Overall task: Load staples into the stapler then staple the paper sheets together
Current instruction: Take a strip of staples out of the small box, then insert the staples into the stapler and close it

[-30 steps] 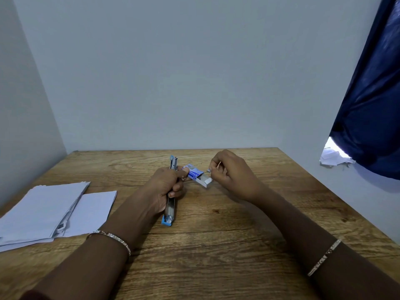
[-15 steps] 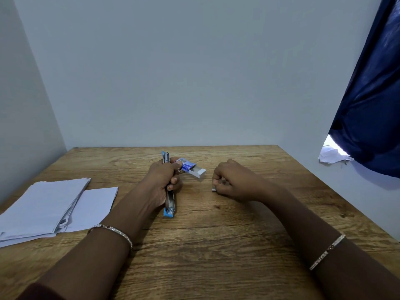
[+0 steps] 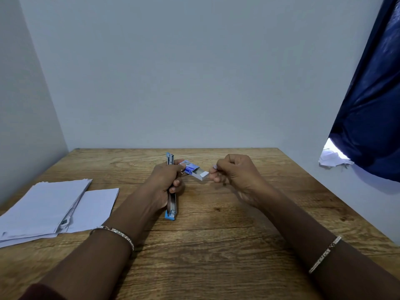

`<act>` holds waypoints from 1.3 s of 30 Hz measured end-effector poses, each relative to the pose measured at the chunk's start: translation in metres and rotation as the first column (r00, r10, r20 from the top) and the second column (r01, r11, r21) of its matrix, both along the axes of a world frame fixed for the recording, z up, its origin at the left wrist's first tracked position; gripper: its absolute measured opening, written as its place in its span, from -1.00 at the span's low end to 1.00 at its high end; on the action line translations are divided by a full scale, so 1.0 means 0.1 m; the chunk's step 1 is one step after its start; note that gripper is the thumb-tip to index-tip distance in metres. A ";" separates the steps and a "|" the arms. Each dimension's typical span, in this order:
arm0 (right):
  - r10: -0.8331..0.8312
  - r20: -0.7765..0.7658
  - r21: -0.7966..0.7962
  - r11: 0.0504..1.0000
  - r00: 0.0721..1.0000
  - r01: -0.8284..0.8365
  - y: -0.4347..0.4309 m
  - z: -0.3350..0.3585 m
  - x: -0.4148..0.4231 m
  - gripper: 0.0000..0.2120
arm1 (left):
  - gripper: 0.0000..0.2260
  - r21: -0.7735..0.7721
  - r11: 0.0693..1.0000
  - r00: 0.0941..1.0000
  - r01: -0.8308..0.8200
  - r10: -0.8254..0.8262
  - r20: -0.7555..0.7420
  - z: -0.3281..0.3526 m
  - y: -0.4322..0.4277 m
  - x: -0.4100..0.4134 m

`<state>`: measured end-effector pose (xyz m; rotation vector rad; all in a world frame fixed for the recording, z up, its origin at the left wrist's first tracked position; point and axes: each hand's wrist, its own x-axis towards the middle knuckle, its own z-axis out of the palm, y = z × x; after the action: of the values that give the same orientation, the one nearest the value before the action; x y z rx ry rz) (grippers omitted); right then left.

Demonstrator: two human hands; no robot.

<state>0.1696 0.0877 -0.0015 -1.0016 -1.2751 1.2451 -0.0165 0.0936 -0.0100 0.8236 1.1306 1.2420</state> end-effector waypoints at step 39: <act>-0.074 0.221 0.019 0.997 0.973 0.071 0.09 -0.07 0.06 -0.82 | -0.95 0.045 0.955 0.894 0.292 -0.256 -0.368 -0.04 -0.15 0.18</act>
<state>0.1760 0.0963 -0.0082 -1.1947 -1.4006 1.0921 0.0012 0.0789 -0.0141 1.2791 1.1962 0.9373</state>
